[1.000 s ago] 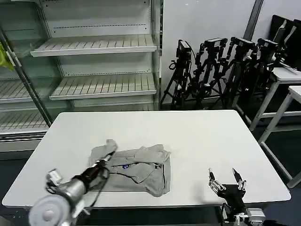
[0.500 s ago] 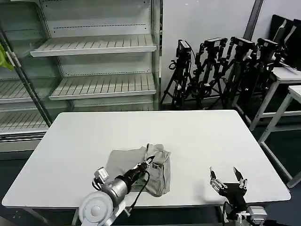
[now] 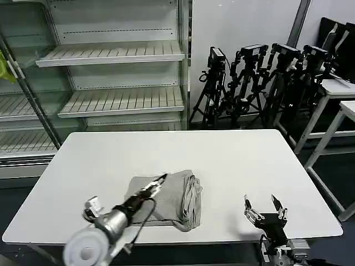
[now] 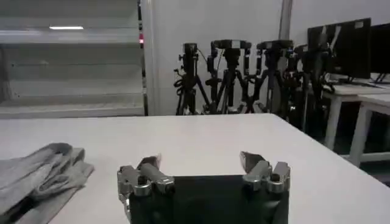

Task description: Fold and organize the clothes.

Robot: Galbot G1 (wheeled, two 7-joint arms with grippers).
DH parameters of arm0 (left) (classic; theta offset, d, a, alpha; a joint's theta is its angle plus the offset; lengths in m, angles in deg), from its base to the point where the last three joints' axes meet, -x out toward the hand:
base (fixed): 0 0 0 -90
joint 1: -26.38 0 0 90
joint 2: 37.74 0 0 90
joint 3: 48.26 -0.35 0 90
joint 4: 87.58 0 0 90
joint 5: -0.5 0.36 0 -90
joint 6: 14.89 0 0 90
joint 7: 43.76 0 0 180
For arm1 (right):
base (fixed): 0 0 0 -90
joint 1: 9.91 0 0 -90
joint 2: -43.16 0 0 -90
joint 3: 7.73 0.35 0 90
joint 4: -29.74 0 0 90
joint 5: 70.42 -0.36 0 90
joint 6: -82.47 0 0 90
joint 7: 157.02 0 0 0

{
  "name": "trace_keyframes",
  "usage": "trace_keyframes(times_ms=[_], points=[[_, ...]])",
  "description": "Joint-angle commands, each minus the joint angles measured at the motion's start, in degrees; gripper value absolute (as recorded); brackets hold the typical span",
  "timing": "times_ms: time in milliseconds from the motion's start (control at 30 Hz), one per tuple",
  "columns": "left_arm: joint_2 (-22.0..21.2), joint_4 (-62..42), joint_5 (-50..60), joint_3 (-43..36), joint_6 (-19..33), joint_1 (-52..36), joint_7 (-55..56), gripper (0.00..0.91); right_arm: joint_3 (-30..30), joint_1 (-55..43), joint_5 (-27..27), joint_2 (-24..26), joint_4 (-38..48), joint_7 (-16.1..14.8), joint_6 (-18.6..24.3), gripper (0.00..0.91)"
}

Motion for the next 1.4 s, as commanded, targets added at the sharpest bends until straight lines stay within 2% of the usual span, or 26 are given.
trace_keyframes(times_ms=[33,233,400,633,1067,1333,1367,1400], points=[[13.2,-6.5,7.4,19.5,-1.9,7.3,-5.9,0.907,-1.6,-1.9,0.0,-0.1,1.3,0.1,-0.2,0.907],[15.4,-8.8,6.5,17.4,-2.1,9.8,-12.4,0.907,-2.3,-3.0,0.1,-0.3,1.5,0.2,-0.8,0.907],[13.0,-10.5,1.5,12.5,-2.3,8.3,-14.5,0.907,-1.8,-2.8,0.1,-0.1,1.2,0.2,-0.9,0.907],[10.6,-12.1,1.4,7.7,-2.3,6.2,-16.0,0.907,-0.4,-1.8,0.0,0.3,0.6,0.2,-0.8,0.907],[7.6,-12.3,-1.3,3.2,-2.2,4.0,-14.9,0.907,1.2,-0.8,-0.6,0.9,-0.6,0.2,-0.9,0.907],[7.4,-11.5,-0.6,1.1,-2.1,3.0,-14.1,0.907,1.6,0.2,-0.4,0.7,-1.6,0.3,-0.9,0.907],[7.3,-11.5,-0.6,0.9,-2.1,2.8,-14.0,0.846,1.7,0.3,-0.4,0.6,-1.6,0.3,-0.9,0.907],[7.2,-11.6,-0.3,0.7,-2.0,2.6,-13.6,0.524,1.7,0.5,-0.4,0.6,-1.7,0.3,-0.8,0.907]])
